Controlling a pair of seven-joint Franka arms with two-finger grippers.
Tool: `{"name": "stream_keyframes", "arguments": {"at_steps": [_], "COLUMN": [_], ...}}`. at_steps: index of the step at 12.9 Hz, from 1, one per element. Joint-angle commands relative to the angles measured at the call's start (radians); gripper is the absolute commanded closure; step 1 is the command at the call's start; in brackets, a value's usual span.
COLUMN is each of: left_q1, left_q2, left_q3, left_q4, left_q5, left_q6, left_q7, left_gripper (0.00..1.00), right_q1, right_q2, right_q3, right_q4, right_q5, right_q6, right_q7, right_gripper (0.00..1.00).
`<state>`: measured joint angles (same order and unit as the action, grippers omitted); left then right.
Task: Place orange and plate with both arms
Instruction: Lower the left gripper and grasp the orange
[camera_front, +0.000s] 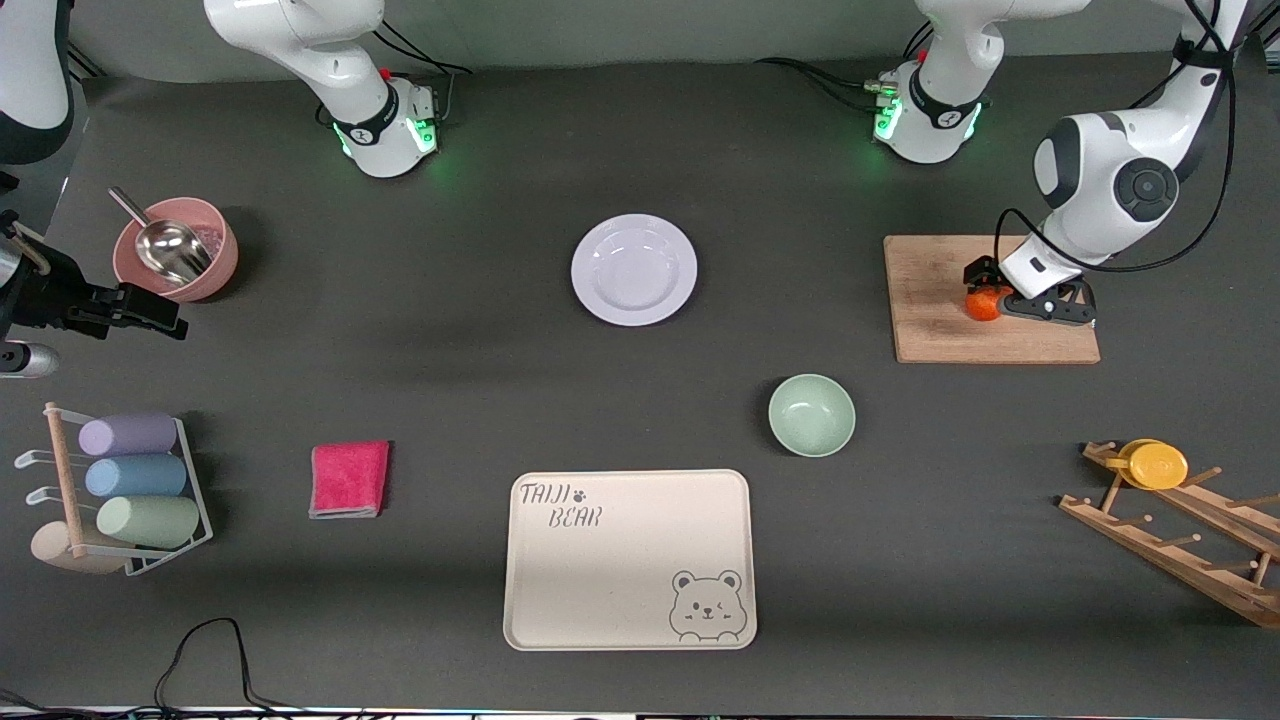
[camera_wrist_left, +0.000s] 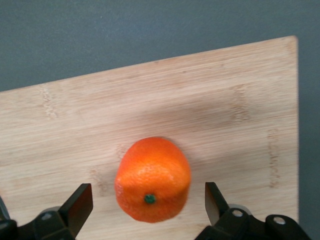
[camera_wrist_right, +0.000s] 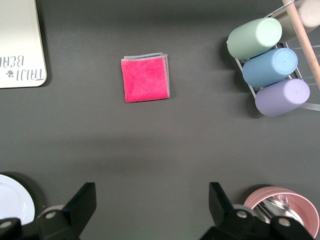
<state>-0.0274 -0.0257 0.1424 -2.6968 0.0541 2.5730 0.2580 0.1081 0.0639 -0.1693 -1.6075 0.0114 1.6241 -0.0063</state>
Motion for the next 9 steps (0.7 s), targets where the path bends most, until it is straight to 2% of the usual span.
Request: {"name": "stream_keyframes", "arguments": {"at_steps": [1,8,9], "left_q1": [0.010,0.001,-0.002], "left_q2": [0.027,0.044,0.047], "left_q3": [-0.003,-0.004,-0.006], "left_q4": [-0.009,-0.015,-0.011], "left_q5": [0.003,-0.005,-0.010], "left_q6": [0.056,0.067,0.068], "left_q7": [0.027,0.015,0.014], "left_gripper": [0.00,0.00,0.04], "right_q1": [-0.002,-0.002,-0.002], "right_q2": [-0.026,-0.026,-0.026], "right_q3": [0.007,0.007,0.007], "right_q4": [-0.017,-0.019,-0.019], "right_q5": [-0.024,-0.024,-0.024], "right_q6": [-0.013,-0.013,-0.013], "right_q7": [0.003,0.002,0.002], "right_gripper": [0.00,0.00,0.00]}}
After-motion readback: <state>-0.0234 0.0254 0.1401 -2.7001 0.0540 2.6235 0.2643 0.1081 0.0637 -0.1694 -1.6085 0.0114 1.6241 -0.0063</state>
